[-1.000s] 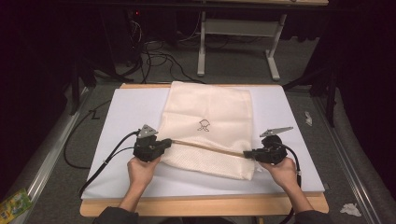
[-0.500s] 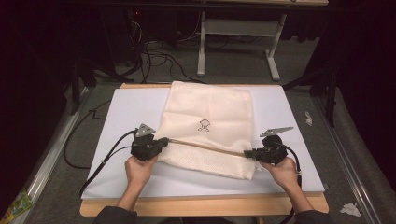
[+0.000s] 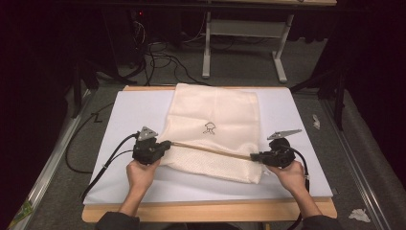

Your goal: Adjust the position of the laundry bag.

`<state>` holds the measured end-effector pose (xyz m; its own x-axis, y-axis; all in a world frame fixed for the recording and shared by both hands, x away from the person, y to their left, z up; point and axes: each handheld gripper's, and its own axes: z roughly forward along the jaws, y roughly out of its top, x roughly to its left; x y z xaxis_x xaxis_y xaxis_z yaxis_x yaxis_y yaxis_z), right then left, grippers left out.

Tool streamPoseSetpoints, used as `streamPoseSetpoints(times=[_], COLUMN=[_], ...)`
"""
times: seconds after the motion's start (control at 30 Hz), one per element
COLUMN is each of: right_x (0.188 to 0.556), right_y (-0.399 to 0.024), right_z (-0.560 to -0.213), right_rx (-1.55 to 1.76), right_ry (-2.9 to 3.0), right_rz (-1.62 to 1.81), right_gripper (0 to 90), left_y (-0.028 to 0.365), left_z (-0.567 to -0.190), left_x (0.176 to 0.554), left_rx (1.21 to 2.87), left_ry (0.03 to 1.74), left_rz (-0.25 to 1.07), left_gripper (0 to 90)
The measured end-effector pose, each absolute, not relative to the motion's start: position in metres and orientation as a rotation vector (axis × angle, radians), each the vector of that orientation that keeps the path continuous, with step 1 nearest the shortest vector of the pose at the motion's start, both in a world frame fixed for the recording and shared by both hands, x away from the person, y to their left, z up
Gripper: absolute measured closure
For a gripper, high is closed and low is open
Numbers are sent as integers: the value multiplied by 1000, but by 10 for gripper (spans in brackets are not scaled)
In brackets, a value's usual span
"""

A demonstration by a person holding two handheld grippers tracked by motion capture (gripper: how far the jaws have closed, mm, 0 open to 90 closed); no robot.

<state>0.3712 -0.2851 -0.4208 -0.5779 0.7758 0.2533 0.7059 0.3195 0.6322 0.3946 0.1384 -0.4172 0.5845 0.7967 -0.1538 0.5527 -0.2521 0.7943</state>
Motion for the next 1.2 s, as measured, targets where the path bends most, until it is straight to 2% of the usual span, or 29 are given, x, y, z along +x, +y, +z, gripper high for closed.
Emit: streamPoseSetpoints(times=[0.57, 0.6, 1.2], right_x=[373, 373, 373], right_y=[-283, -283, -289], right_z=[-415, -415, -416], right_rx=[1376, 1377, 1402], right_ry=[2468, 2467, 2445], right_rz=[1116, 1118, 1095], right_gripper=[850, 850, 850], left_y=[141, 141, 160], left_z=[-417, -417, -415], left_x=[395, 395, 394], left_rx=[1945, 1946, 1922], left_ry=[1081, 1093, 1134], left_rz=[360, 389, 413], left_gripper=[871, 871, 872])
